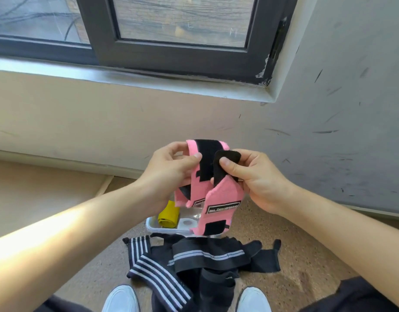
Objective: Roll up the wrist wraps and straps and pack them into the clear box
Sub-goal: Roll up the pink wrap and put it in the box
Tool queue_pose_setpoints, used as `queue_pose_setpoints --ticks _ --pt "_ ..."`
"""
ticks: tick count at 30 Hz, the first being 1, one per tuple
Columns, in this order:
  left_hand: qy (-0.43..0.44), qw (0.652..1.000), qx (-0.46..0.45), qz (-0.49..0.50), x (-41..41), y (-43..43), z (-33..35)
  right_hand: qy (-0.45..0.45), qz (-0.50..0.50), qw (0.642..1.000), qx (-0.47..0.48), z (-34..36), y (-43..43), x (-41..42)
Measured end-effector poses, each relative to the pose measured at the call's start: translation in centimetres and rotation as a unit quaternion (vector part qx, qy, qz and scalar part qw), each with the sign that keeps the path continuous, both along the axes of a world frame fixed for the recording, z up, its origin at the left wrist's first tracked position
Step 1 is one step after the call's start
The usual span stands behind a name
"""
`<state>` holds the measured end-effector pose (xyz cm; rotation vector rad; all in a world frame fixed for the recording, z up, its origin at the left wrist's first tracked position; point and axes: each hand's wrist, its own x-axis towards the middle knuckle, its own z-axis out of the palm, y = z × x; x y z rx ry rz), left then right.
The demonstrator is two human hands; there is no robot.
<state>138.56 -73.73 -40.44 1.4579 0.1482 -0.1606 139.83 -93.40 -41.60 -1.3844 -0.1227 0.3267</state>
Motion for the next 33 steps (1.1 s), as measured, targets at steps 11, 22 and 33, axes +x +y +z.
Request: queue_pose_setpoints --ticks 11,22,33 --pt "-0.035 0.999 0.010 -0.036 0.6 0.6 -0.8 -0.227 -0.082 0.956 -0.166 1.2 1.0 -0.9" --pt "-0.056 0.995 0.002 -0.081 0.5 0.0 -0.5 -0.244 -0.043 0.956 -0.158 1.1 0.5 -0.3" --pt "-0.074 0.994 -0.027 -0.076 0.3 -0.2 -0.8 -0.355 -0.204 0.836 -0.365 0.5 0.8 0.6"
